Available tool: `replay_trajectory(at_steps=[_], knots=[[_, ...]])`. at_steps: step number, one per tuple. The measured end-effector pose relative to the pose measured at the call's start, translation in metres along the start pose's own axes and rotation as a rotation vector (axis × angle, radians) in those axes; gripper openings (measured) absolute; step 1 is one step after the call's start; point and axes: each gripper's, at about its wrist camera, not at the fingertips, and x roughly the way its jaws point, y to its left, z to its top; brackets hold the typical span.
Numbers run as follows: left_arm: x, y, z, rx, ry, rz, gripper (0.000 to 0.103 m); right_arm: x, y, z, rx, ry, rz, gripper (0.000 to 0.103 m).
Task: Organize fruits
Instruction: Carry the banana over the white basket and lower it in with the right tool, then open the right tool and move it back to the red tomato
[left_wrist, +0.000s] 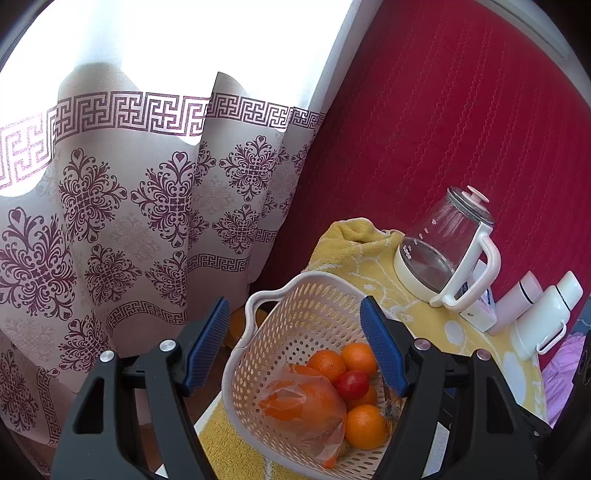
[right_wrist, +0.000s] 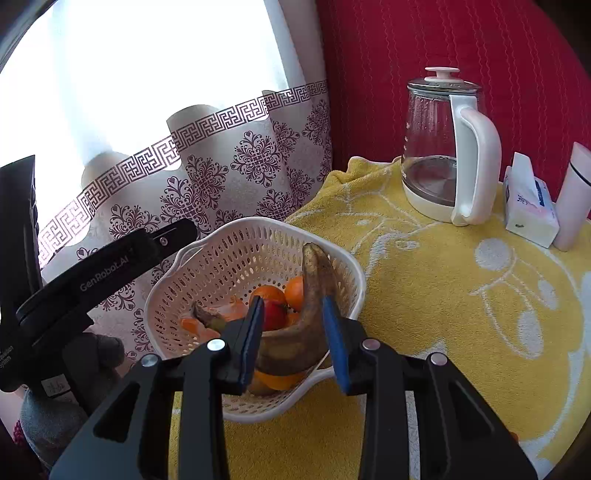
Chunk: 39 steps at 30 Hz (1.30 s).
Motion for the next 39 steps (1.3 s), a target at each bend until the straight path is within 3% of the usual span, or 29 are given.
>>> replay_trajectory(at_steps=[12, 26, 39], knots=[[-0.007, -0.024, -0.008, 0.068, -0.012, -0.022, 0.074, -0.043, -0.05, -0.031, 0.084, -0.044, -0.098, 0.034], [-0.019, -0.094, -0.043, 0.273, -0.004, -0.111, 0.074, -0.079, -0.137, -0.086, 0.277, -0.015, -0.236, 0.034], [-0.023, -0.137, -0.078, 0.424, 0.023, -0.165, 0.074, -0.064, -0.151, -0.102, 0.305, 0.045, -0.255, 0.034]])
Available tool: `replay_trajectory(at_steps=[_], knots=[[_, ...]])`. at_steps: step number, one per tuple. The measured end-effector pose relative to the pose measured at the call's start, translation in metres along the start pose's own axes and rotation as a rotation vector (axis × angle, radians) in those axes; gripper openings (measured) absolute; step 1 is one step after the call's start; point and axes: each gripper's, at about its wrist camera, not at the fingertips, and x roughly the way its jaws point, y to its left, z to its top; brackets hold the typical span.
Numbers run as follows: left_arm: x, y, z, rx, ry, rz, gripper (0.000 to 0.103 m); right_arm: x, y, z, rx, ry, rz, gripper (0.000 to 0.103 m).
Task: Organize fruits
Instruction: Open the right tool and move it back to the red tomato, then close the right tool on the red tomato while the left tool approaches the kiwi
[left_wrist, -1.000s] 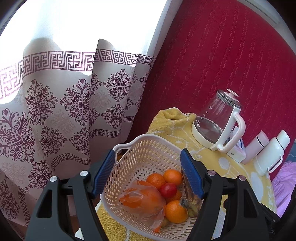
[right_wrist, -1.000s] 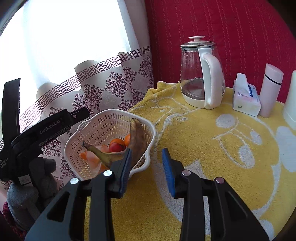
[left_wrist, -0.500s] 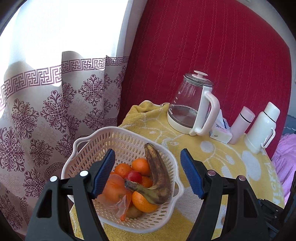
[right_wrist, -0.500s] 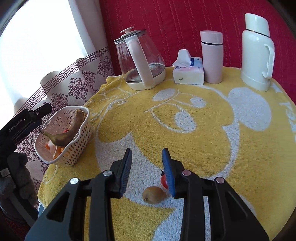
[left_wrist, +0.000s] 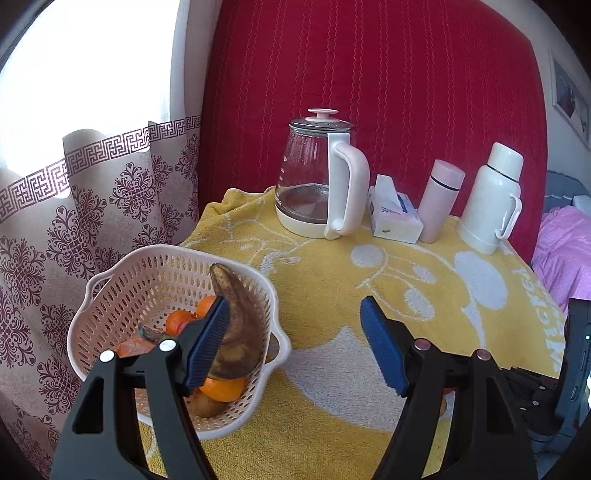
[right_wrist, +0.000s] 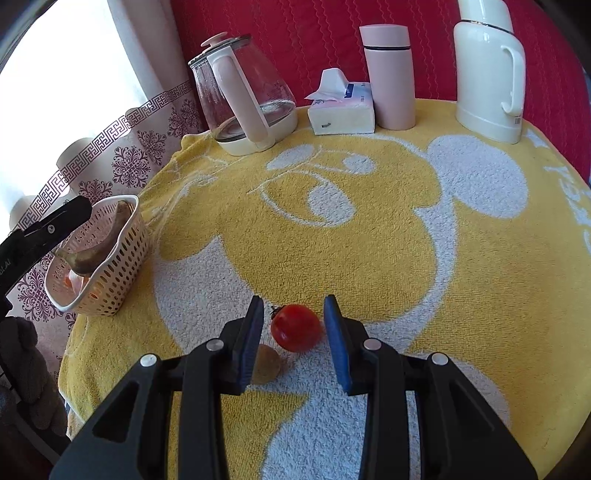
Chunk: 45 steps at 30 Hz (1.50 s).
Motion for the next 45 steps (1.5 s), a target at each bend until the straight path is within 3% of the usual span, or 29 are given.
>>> replay_trajectory(at_steps=[4, 8, 22, 31, 40, 45], knots=[[0.001, -0.009, -0.003, 0.03, 0.005, -0.01, 0.076, 0.008, 0.001, -0.001, -0.002, 0.024, -0.007, 0.034], [0.0, -0.018, -0.005, 0.06, -0.003, -0.012, 0.086, 0.018, -0.002, -0.002, 0.015, 0.053, -0.01, 0.037], [0.008, -0.036, -0.015, 0.125, 0.023, -0.03, 0.088, 0.004, -0.01, -0.004, 0.015, 0.002, -0.009, 0.033], [0.019, -0.063, -0.035, 0.179, 0.097, -0.151, 0.088, -0.014, -0.038, -0.002, 0.079, -0.059, -0.04, 0.033], [0.033, -0.083, -0.058, 0.256, 0.176, -0.199, 0.069, -0.007, -0.046, -0.005, 0.126, -0.04, 0.044, 0.039], [0.036, -0.088, -0.065, 0.289, 0.204, -0.226, 0.069, 0.004, -0.044, -0.005, 0.13, -0.005, 0.099, 0.045]])
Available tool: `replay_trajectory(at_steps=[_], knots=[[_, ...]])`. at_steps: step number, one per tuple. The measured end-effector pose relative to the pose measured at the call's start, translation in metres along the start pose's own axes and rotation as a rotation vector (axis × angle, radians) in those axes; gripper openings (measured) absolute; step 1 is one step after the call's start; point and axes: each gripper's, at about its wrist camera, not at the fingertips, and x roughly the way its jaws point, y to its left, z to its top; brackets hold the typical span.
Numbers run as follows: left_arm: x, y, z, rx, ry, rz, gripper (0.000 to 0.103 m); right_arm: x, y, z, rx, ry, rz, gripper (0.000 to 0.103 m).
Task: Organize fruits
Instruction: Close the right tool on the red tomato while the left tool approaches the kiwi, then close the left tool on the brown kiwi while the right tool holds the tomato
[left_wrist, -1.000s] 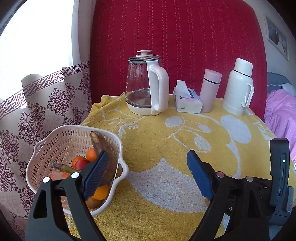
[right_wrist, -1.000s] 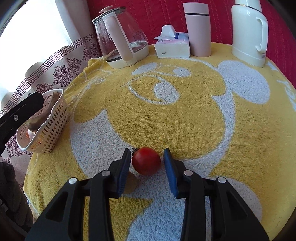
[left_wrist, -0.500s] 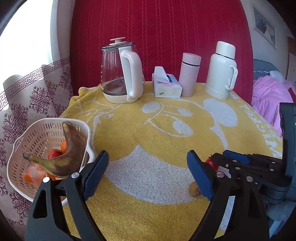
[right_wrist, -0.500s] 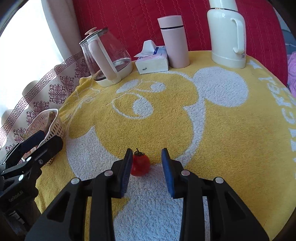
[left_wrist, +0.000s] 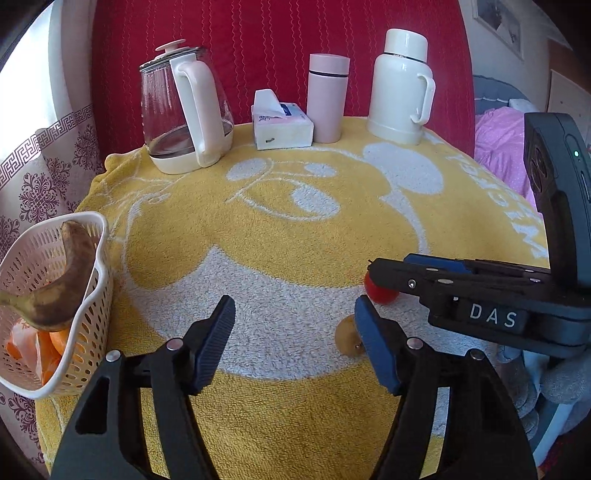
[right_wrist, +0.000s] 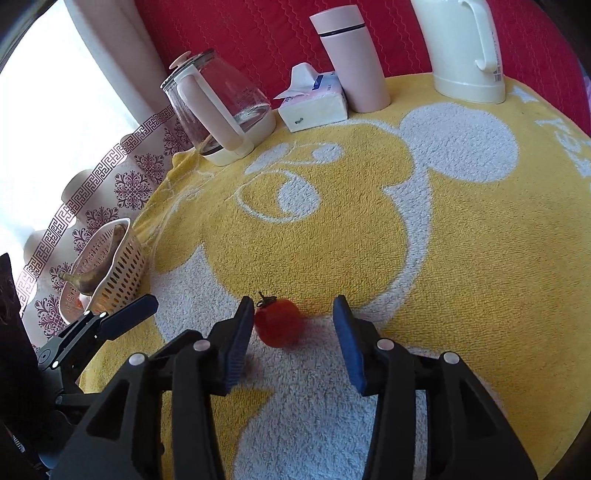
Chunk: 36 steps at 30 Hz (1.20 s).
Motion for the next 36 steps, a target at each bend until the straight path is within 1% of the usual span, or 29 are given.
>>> replay_trajectory(at_steps=[7, 9, 11, 12, 13, 15, 19, 21, 25, 27, 29, 33, 34, 36], knots=[[0.003, 0.002, -0.003, 0.005, 0.015, 0.0, 0.069, 0.011, 0.01, 0.002, -0.052, 0.041, 0.002, 0.047], [0.003, 0.002, -0.003, 0.006, 0.016, -0.002, 0.069, 0.014, 0.015, 0.002, -0.079, 0.043, -0.022, 0.047], [0.003, 0.001, -0.004, 0.01, 0.016, -0.005, 0.069, 0.014, 0.017, 0.002, -0.095, 0.04, -0.042, 0.044], [0.003, 0.001, -0.003, 0.013, 0.015, -0.009, 0.069, 0.014, 0.017, 0.001, -0.095, 0.039, -0.048, 0.041], [0.003, 0.0, -0.004, 0.015, 0.015, -0.014, 0.069, 0.013, 0.016, 0.001, -0.094, 0.036, -0.056, 0.036], [0.003, 0.0, -0.004, 0.017, 0.016, -0.026, 0.069, 0.011, 0.013, 0.002, -0.079, 0.029, -0.044, 0.029], [0.004, -0.004, -0.004, 0.022, 0.016, -0.053, 0.069, 0.002, 0.005, 0.003, -0.044, -0.004, -0.052, 0.029], [0.004, -0.007, -0.005, 0.031, 0.021, -0.083, 0.069, -0.003, 0.0, 0.005, -0.02, -0.021, -0.053, 0.029], [0.007, -0.021, -0.009, 0.083, 0.032, -0.125, 0.069, -0.009, -0.006, 0.007, 0.006, -0.049, -0.066, 0.029], [0.009, -0.026, -0.01, 0.096, 0.038, -0.141, 0.065, -0.008, -0.007, 0.007, 0.012, -0.045, -0.066, 0.029], [0.012, -0.028, -0.011, 0.101, 0.054, -0.154, 0.058, -0.008, -0.006, 0.006, 0.012, -0.042, -0.067, 0.029], [0.019, -0.031, -0.013, 0.108, 0.085, -0.171, 0.056, -0.007, -0.006, 0.006, 0.014, -0.043, -0.066, 0.029], [0.019, -0.032, -0.014, 0.11, 0.084, -0.171, 0.054, -0.007, -0.007, 0.006, 0.015, -0.042, -0.066, 0.029], [0.018, -0.032, -0.014, 0.107, 0.083, -0.188, 0.045, -0.006, -0.007, 0.006, 0.016, -0.039, -0.068, 0.029]])
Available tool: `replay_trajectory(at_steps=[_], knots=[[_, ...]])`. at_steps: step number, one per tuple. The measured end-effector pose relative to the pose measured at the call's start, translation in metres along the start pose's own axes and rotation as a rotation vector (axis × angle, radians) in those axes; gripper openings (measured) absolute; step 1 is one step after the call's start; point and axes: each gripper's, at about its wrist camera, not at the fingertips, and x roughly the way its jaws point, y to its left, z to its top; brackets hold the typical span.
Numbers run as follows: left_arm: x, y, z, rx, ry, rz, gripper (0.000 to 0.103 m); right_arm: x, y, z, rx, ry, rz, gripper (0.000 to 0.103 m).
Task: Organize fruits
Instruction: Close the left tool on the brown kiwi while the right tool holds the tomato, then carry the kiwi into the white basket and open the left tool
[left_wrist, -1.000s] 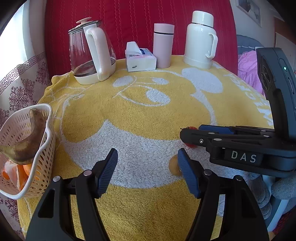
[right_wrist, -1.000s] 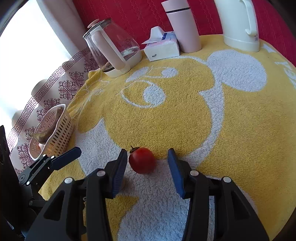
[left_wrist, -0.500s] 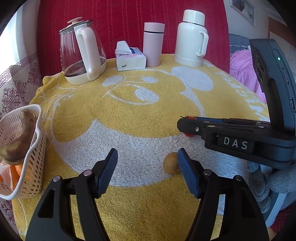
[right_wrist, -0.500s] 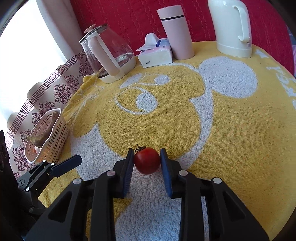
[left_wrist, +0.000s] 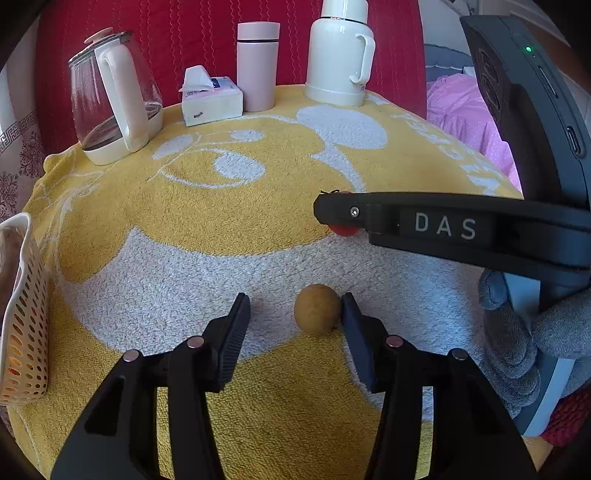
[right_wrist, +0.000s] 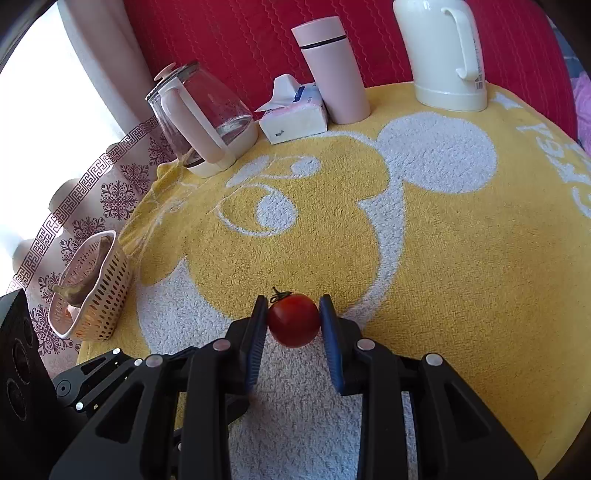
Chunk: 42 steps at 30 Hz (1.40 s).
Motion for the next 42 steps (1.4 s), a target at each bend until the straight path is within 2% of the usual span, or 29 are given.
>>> replay_trajectory(at_steps=[2, 5, 10, 13, 16, 22, 42], knots=[[-0.002, -0.001, 0.0, -0.005, -0.005, -0.032, 0.026, 0.0, 0.0, -0.001, -0.003, 0.002, -0.002, 0.029], [-0.005, -0.002, -0.001, -0.003, -0.017, -0.019, 0.026, 0.0, 0.0, -0.001, -0.002, 0.001, -0.004, 0.029], [-0.01, 0.012, 0.001, -0.066, -0.035, 0.011, 0.026, -0.001, -0.001, -0.002, 0.003, -0.003, -0.004, 0.029], [-0.015, 0.02, 0.002, -0.099, -0.059, 0.083, 0.026, -0.001, -0.001, -0.002, 0.001, -0.005, -0.003, 0.029], [-0.019, 0.03, 0.004, -0.126, -0.081, 0.212, 0.026, 0.0, -0.001, -0.002, 0.001, -0.006, -0.004, 0.029], [-0.033, 0.046, 0.007, -0.176, -0.144, 0.339, 0.026, 0.0, 0.001, -0.003, -0.013, -0.012, -0.012, 0.029], [-0.086, 0.08, 0.011, -0.302, -0.312, 0.535, 0.026, -0.001, 0.002, -0.004, -0.021, -0.012, -0.014, 0.029]])
